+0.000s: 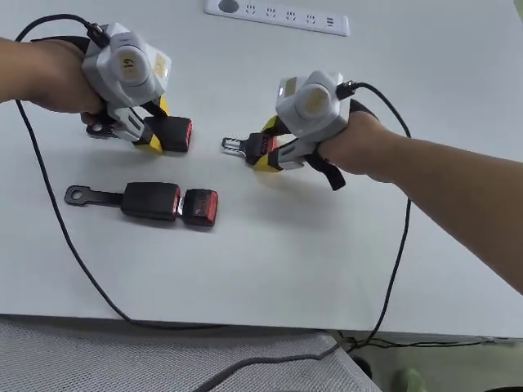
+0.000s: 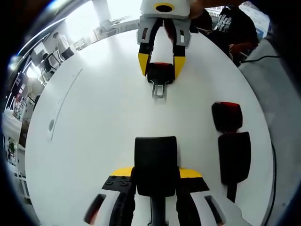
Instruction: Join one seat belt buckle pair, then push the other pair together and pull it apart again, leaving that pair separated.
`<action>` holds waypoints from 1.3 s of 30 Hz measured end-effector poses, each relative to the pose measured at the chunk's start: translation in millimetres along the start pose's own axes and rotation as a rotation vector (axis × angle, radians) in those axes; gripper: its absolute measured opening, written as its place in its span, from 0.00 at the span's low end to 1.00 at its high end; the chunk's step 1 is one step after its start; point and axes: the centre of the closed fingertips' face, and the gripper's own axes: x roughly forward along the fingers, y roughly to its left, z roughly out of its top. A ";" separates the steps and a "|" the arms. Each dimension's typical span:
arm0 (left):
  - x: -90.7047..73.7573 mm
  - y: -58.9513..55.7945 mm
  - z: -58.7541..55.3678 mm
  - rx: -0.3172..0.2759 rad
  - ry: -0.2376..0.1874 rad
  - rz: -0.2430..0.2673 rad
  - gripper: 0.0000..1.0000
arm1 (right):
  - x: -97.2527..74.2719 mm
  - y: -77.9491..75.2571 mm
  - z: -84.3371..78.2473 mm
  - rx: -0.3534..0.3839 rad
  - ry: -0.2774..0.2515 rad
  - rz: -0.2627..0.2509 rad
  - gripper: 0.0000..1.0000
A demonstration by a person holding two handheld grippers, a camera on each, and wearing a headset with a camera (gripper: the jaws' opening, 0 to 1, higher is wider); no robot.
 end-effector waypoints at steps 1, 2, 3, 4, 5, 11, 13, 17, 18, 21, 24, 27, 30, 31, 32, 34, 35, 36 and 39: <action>-0.2 -0.2 0.0 -0.002 -0.005 0.002 0.33 | -2.5 0.2 -4.9 0.001 0.007 0.001 0.35; -0.4 -0.2 -0.1 -0.005 -0.008 0.004 0.33 | -5.4 0.3 -9.5 0.005 0.013 -0.001 0.35; -0.8 -0.7 0.1 -0.011 -0.011 0.007 0.33 | -9.3 -0.3 -15.2 0.004 0.019 -0.005 0.35; -1.1 -0.8 0.1 -0.013 -0.013 0.009 0.33 | -12.5 -0.4 -19.5 0.002 0.023 -0.010 0.35; -1.2 -1.2 0.4 -0.013 -0.014 0.011 0.33 | -15.7 -0.8 -24.2 0.005 0.024 -0.013 0.35; -1.4 -2.0 1.0 -0.020 0.001 0.012 0.33 | -29.9 0.3 -46.7 0.029 0.038 -0.017 0.36; -1.6 -2.3 1.2 -0.021 0.004 0.012 0.33 | -33.1 -0.2 -51.3 0.038 0.050 -0.022 0.36; -1.7 -2.8 1.9 -0.025 0.017 0.025 0.33 | -36.4 -0.4 -55.3 0.050 0.068 -0.034 0.41; -1.8 -2.9 2.0 -0.024 0.020 0.027 0.33 | -36.3 1.0 -54.9 0.051 0.070 -0.032 0.40; -1.4 -2.6 2.8 -0.026 0.037 0.035 0.33 | -36.6 2.5 -53.7 0.040 0.083 -0.037 0.40; -2.7 -2.9 3.5 -0.013 0.054 0.068 0.33 | -38.5 -1.2 -55.8 0.074 0.104 -0.077 0.43; -5.3 -2.5 -0.2 -0.018 0.061 0.088 0.37 | -45.4 1.8 -53.2 0.064 0.101 -0.108 0.44; -18.4 1.0 -2.8 -0.071 0.052 0.140 0.46 | -58.4 1.1 -34.3 0.093 0.043 -0.156 0.49; -21.4 4.7 -3.1 -0.092 0.036 0.159 0.47 | -63.2 1.2 -29.5 0.093 0.027 -0.174 0.50; -28.3 6.1 -2.5 -0.119 0.021 0.186 0.48 | -68.6 3.6 -22.9 0.100 0.001 -0.181 0.52; -38.3 -4.5 -2.8 -0.127 0.020 0.182 0.49 | -75.6 10.6 -16.4 0.121 -0.030 -0.185 0.52; -40.9 -9.1 -3.5 -0.128 0.021 0.183 0.49 | -77.9 14.1 -14.0 0.129 -0.044 -0.186 0.53; -44.0 -14.5 -4.3 -0.127 0.021 0.186 0.49 | -78.6 16.7 -11.0 0.141 -0.064 -0.191 0.54; -51.2 -28.0 -7.0 -0.169 -0.008 0.209 0.50 | -79.8 32.0 -10.4 0.178 -0.073 -0.185 0.59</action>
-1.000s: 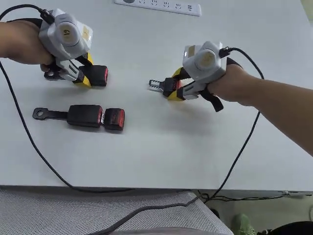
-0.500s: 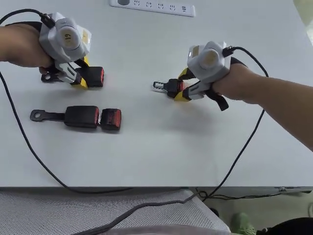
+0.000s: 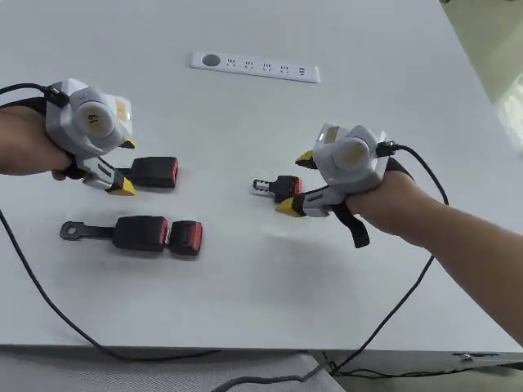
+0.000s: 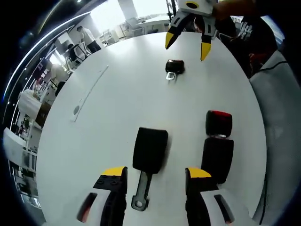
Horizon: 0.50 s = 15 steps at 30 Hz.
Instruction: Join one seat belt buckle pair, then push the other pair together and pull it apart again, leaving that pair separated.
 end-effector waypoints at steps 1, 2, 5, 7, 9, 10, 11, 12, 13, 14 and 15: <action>-4.3 -7.4 -2.1 -0.041 -0.014 0.011 0.51 | -0.7 5.8 -0.5 0.010 0.002 -0.002 0.61; -7.1 -12.5 -0.3 -0.050 -0.039 0.022 0.51 | -2.7 10.2 0.2 0.021 -0.001 0.000 0.63; -13.6 -31.4 -5.9 -0.084 -0.056 0.032 0.55 | -8.8 18.1 13.0 0.052 -0.047 -0.016 0.70; -20.6 -44.9 -8.3 -0.108 -0.062 0.036 0.59 | -8.7 18.8 15.6 0.053 -0.063 -0.030 0.74; -29.3 -54.0 -7.5 -0.143 -0.090 0.050 0.61 | -11.7 23.9 17.5 0.050 -0.074 -0.041 0.79; -35.8 -57.3 -7.8 -0.170 -0.103 0.068 0.63 | -14.0 27.6 18.0 0.045 -0.084 -0.044 0.80; -39.4 -58.6 -8.6 -0.189 -0.112 0.079 0.65 | -15.1 30.5 17.5 0.043 -0.084 -0.045 0.81; -43.7 -61.1 -8.2 -0.203 -0.126 0.085 0.68 | -16.1 32.1 16.4 0.043 -0.085 -0.047 0.82; -49.7 -63.7 -9.5 -0.230 -0.145 0.096 0.69 | -16.9 34.1 14.7 0.057 -0.090 -0.058 0.84; -53.0 -66.4 -11.1 -0.257 -0.152 0.098 0.69 | -17.5 34.8 12.7 0.064 -0.091 -0.062 0.86; -57.9 -70.4 -13.9 -0.276 -0.165 0.100 0.71 | -18.9 35.9 9.8 0.085 -0.093 -0.067 0.87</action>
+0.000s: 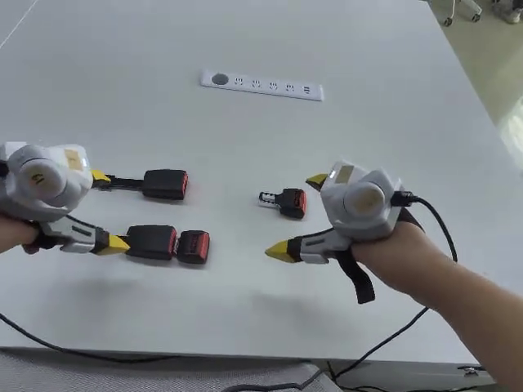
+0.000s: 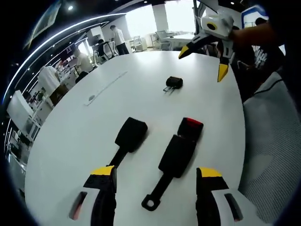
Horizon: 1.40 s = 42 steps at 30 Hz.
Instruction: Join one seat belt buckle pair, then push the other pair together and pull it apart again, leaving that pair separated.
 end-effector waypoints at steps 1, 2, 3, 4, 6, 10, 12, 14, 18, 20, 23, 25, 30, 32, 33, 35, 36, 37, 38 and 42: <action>-2.9 -0.8 -2.5 -0.009 -0.001 0.006 0.73 | -1.3 0.0 -1.5 0.015 -0.003 -0.004 0.88; -6.8 -2.2 -7.0 -0.030 -0.005 0.016 0.74 | -4.5 1.6 -2.6 0.052 -0.013 -0.009 0.88; -9.2 -2.1 -12.0 -0.043 0.006 0.027 0.76 | -5.3 2.1 -3.2 0.064 -0.014 -0.008 0.89; -11.4 -2.4 -16.1 -0.046 0.013 0.032 0.78 | -8.3 6.1 -3.8 0.087 -0.020 0.002 0.89; -18.3 -1.9 -21.7 -0.090 0.006 0.046 0.80 | -14.1 7.7 -5.3 0.099 -0.027 -0.006 0.90; -27.0 3.4 -30.6 -0.150 -0.020 0.066 0.91 | -23.8 4.3 -11.5 0.123 -0.035 -0.036 0.94; -29.1 4.0 -32.7 -0.171 -0.033 0.077 0.99 | -22.8 3.8 -18.8 0.127 -0.029 -0.038 0.96; -31.4 2.7 -34.7 -0.189 -0.042 0.078 1.00 | -20.4 0.8 -29.4 0.135 -0.003 -0.062 1.00; -33.7 5.1 -39.9 -0.240 -0.056 0.110 1.00 | -20.9 2.5 -30.3 0.162 -0.021 -0.078 1.00; -34.5 6.9 -42.3 -0.245 -0.060 0.123 1.00 | -18.5 4.7 -32.1 0.166 -0.027 -0.085 1.00; -34.3 6.2 -47.7 -0.239 -0.045 0.125 1.00 | -15.4 10.2 -36.4 0.189 -0.022 -0.080 1.00; -35.6 4.7 -50.2 -0.236 -0.037 0.124 1.00 | -16.2 14.4 -36.7 0.186 -0.020 -0.082 1.00; -41.7 9.1 -51.6 -0.216 -0.055 0.170 1.00 | -17.1 22.9 -37.0 0.192 -0.029 -0.074 1.00; -43.4 9.5 -54.1 -0.211 -0.052 0.184 1.00 | -16.3 26.1 -40.8 0.191 -0.016 -0.071 1.00; -44.0 9.2 -55.1 -0.218 -0.046 0.186 1.00 | -16.7 26.4 -41.1 0.193 -0.016 -0.070 1.00; -45.8 6.1 -56.1 -0.228 -0.039 0.183 1.00 | -17.8 25.8 -40.2 0.196 -0.024 -0.076 1.00; -47.1 4.0 -55.5 -0.225 -0.038 0.180 1.00 | -18.6 24.8 -39.1 0.198 -0.029 -0.082 1.00; -47.5 3.4 -55.3 -0.224 -0.038 0.179 1.00 | -18.9 24.3 -39.0 0.201 -0.030 -0.084 1.00; -48.6 2.4 -54.5 -0.224 -0.037 0.179 1.00 | -19.9 22.1 -36.8 0.212 -0.043 -0.091 1.00; -50.0 0.3 -53.9 -0.230 -0.036 0.183 1.00 | -21.6 21.0 -34.7 0.213 -0.046 -0.097 1.00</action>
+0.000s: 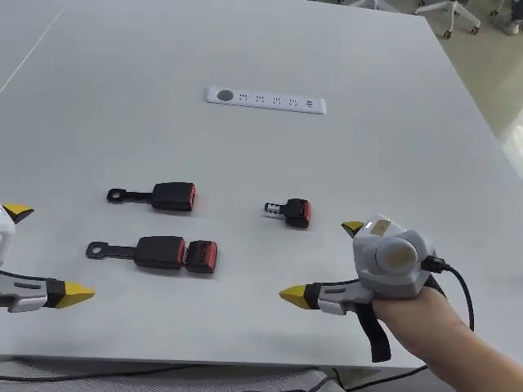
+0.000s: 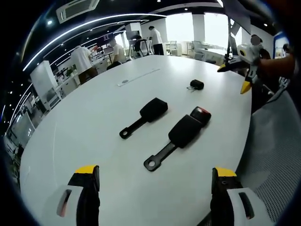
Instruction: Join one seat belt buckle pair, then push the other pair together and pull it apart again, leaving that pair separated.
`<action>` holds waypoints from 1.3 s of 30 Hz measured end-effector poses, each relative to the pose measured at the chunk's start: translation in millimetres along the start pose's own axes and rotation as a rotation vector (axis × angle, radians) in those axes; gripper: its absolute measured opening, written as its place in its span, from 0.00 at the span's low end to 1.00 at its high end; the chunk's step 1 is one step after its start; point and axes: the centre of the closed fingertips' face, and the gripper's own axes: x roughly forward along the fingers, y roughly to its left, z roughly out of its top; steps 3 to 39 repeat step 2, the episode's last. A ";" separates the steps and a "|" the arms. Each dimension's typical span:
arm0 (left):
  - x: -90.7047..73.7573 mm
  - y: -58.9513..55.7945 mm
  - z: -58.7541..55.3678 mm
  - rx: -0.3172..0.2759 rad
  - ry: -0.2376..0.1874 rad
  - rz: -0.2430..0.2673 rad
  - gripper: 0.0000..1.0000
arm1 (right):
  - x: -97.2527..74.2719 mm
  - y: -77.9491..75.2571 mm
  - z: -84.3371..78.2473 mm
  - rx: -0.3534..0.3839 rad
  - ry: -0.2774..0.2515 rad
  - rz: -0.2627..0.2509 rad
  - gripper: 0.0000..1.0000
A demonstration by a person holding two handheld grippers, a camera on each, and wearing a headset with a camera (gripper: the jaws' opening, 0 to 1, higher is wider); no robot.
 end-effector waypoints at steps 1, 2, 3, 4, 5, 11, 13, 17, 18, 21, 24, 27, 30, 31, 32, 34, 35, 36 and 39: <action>0.3 -1.4 -0.8 -0.007 0.001 0.000 1.00 | -0.8 -0.1 1.3 0.000 -0.004 -0.001 1.00; 0.4 -3.0 -1.0 -0.013 -0.001 -0.001 1.00 | -1.1 -0.2 1.8 -0.001 -0.005 -0.001 1.00; 0.4 -3.0 -1.0 -0.013 -0.001 -0.001 1.00 | -1.1 -0.2 1.8 -0.001 -0.005 -0.001 1.00; 0.4 -3.0 -1.0 -0.013 -0.001 -0.001 1.00 | -1.1 -0.2 1.8 -0.001 -0.005 -0.001 1.00; 0.4 -3.0 -1.0 -0.013 -0.001 -0.001 1.00 | -1.1 -0.2 1.8 -0.001 -0.005 -0.001 1.00; 0.4 -3.0 -1.0 -0.013 -0.001 -0.001 1.00 | -1.1 -0.2 1.8 -0.001 -0.005 -0.001 1.00; 0.4 -3.0 -1.0 -0.013 -0.001 -0.001 1.00 | -1.1 -0.2 1.8 -0.001 -0.005 -0.001 1.00; 0.4 -3.0 -1.0 -0.013 -0.001 -0.001 1.00 | -1.1 -0.2 1.8 -0.001 -0.005 -0.001 1.00; 0.4 -3.0 -1.0 -0.013 -0.001 -0.001 1.00 | -1.1 -0.2 1.8 -0.001 -0.005 -0.001 1.00; 0.4 -3.0 -1.0 -0.013 -0.001 -0.001 1.00 | -1.1 -0.2 1.8 -0.001 -0.005 -0.001 1.00; 0.4 -3.0 -1.0 -0.013 -0.001 -0.001 1.00 | -1.1 -0.2 1.8 -0.001 -0.005 -0.001 1.00; 0.4 -3.0 -1.0 -0.013 -0.001 -0.001 1.00 | -1.1 -0.2 1.8 -0.001 -0.005 -0.001 1.00; 0.4 -3.0 -1.0 -0.013 -0.001 -0.001 1.00 | -1.1 -0.2 1.8 -0.001 -0.005 -0.001 1.00; 0.4 -3.0 -1.0 -0.013 -0.001 -0.001 1.00 | -1.1 -0.2 1.8 -0.001 -0.005 -0.001 1.00; 0.4 -3.0 -1.0 -0.013 -0.001 -0.001 1.00 | -1.1 -0.2 1.8 -0.001 -0.005 -0.001 1.00; 0.4 -3.0 -1.0 -0.013 -0.001 -0.001 1.00 | -1.1 -0.2 1.8 -0.001 -0.005 -0.001 1.00; 0.4 -3.0 -1.0 -0.013 -0.001 -0.001 1.00 | -1.1 -0.2 1.8 -0.001 -0.005 -0.001 1.00; 0.4 -3.0 -1.0 -0.013 -0.001 -0.001 1.00 | -1.1 -0.2 1.8 -0.001 -0.005 -0.001 1.00; 0.4 -3.0 -1.0 -0.013 -0.001 -0.001 1.00 | -1.1 -0.2 1.8 -0.001 -0.005 -0.001 1.00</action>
